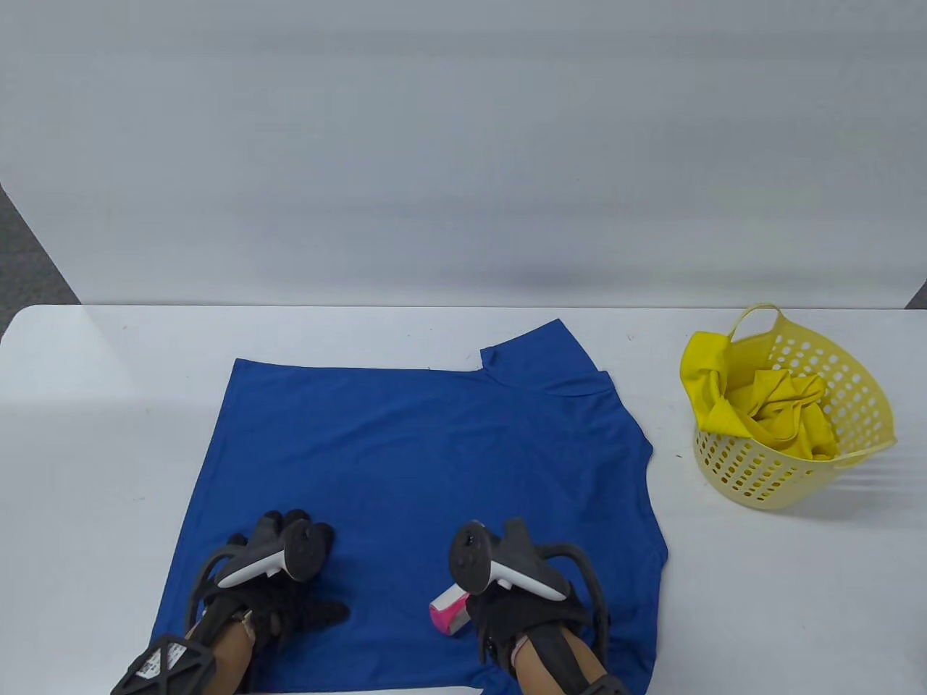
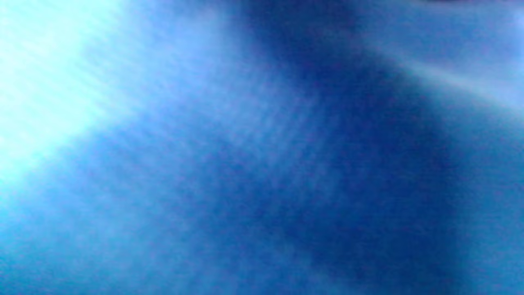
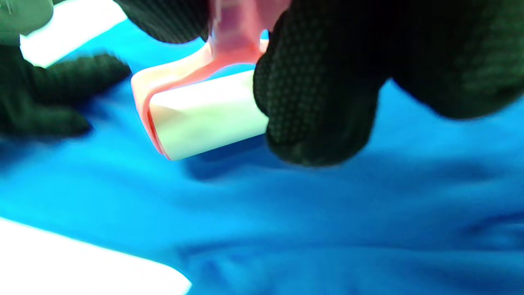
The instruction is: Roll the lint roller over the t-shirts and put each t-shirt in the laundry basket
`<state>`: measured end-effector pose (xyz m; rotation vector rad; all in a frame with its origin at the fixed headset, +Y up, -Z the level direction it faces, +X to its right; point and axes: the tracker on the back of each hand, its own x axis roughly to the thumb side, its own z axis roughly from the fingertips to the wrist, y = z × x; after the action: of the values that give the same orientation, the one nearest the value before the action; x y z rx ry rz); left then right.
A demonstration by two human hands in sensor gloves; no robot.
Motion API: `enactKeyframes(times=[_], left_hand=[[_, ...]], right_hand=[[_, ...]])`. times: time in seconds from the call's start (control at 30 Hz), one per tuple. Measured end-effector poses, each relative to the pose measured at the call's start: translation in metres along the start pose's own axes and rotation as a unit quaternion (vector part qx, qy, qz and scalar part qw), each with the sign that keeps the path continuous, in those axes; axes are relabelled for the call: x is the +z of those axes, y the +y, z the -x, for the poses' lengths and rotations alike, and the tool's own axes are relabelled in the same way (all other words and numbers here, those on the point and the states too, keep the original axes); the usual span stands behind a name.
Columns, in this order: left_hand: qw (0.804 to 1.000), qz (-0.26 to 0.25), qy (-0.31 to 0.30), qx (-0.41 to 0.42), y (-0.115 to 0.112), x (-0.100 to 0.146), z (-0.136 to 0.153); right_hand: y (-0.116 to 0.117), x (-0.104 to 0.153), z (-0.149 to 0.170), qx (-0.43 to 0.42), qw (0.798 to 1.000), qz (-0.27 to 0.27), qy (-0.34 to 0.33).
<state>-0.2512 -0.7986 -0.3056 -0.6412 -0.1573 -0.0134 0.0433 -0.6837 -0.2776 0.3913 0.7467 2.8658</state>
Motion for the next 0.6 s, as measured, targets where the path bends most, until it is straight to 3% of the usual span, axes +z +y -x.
enactKeyframes(times=[0.03,0.13,0.23,0.3,0.4,0.53,0.6], left_hand=[[1.000,-0.019,0.001,0.002,0.004,0.003,0.000],[0.985,-0.166,-0.015,0.044,0.030,0.028,-0.002],[0.938,-0.308,-0.079,0.139,0.055,0.068,-0.009],[0.913,-0.343,-0.132,0.176,0.063,0.087,-0.017],[0.905,-0.284,-0.206,0.241,0.059,0.096,-0.030],[0.882,-0.205,-0.255,0.340,0.045,0.083,-0.038],[0.863,-0.170,-0.278,0.385,0.032,0.078,-0.045]], right_hand=[[-0.006,0.000,0.002,-0.032,0.999,0.019,-0.006],[-0.020,-0.001,0.004,-0.142,0.982,0.118,-0.024],[-0.014,-0.010,-0.005,-0.221,0.947,0.226,-0.062],[-0.004,-0.017,-0.014,-0.241,0.931,0.257,-0.094],[0.015,-0.026,-0.029,-0.278,0.913,0.260,-0.143],[0.038,-0.025,-0.049,-0.324,0.881,0.266,-0.218],[0.051,-0.025,-0.057,-0.318,0.886,0.229,-0.247]])
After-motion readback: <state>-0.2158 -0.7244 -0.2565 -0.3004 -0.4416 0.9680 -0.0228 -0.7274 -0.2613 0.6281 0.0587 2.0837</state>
